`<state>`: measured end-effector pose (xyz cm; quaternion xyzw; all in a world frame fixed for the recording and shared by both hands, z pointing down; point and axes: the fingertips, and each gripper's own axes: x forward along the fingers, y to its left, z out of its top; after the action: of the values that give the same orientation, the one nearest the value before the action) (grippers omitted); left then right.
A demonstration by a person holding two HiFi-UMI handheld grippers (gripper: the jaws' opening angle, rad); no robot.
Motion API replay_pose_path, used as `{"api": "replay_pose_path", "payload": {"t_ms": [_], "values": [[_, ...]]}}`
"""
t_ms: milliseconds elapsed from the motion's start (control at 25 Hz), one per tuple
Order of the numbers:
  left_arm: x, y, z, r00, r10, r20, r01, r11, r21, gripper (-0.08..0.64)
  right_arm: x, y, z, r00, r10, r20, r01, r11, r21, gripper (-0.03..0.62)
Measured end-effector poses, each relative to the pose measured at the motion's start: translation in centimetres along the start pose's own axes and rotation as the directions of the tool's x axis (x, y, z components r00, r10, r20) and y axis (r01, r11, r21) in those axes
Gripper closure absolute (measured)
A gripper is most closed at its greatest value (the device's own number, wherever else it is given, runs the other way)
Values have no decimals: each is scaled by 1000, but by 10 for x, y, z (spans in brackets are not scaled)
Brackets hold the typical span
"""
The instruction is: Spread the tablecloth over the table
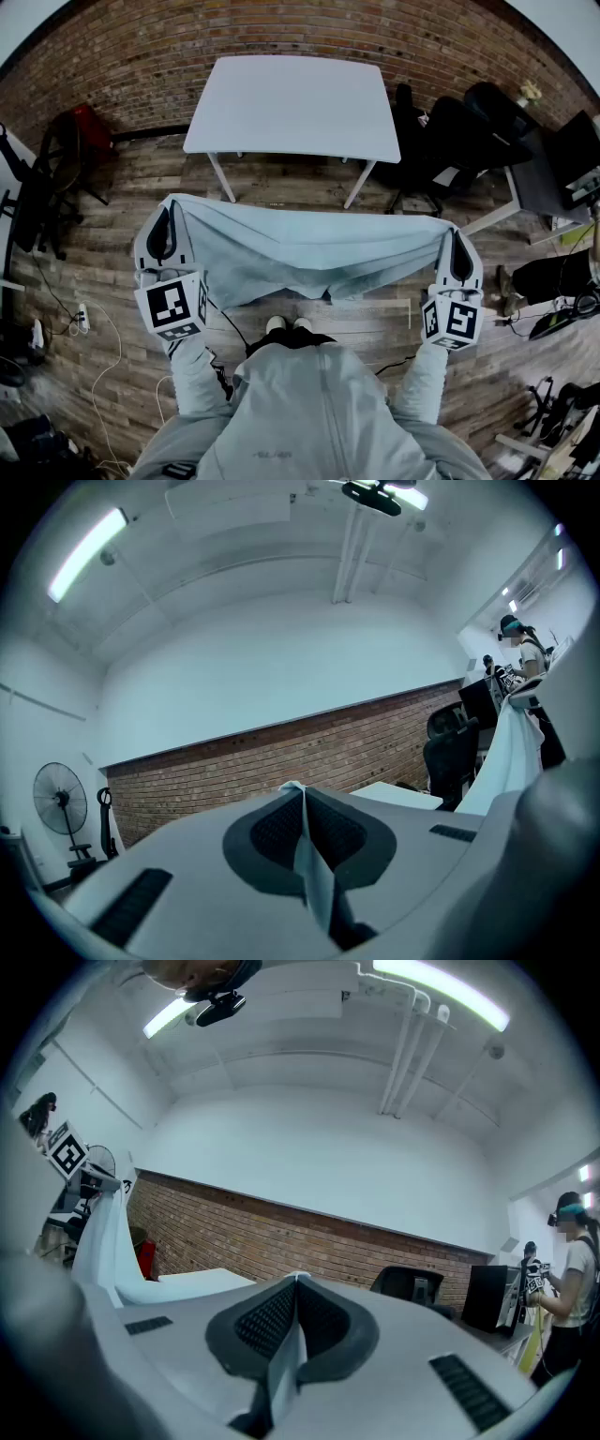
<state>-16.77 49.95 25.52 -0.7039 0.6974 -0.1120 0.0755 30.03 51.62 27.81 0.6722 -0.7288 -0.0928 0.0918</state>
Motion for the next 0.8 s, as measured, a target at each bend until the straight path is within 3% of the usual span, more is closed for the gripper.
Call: {"api": "replay_pose_path", "payload": {"t_ms": [480, 800], "values": [[-8, -12, 21, 997, 56, 45, -57, 998, 14, 535, 12, -19, 13, 995, 24, 95, -25, 1000, 7, 571], [23, -5, 28, 994, 95, 56, -95, 995, 10, 535, 53, -31, 26, 989, 14, 145, -15, 1000, 8, 571]]}}
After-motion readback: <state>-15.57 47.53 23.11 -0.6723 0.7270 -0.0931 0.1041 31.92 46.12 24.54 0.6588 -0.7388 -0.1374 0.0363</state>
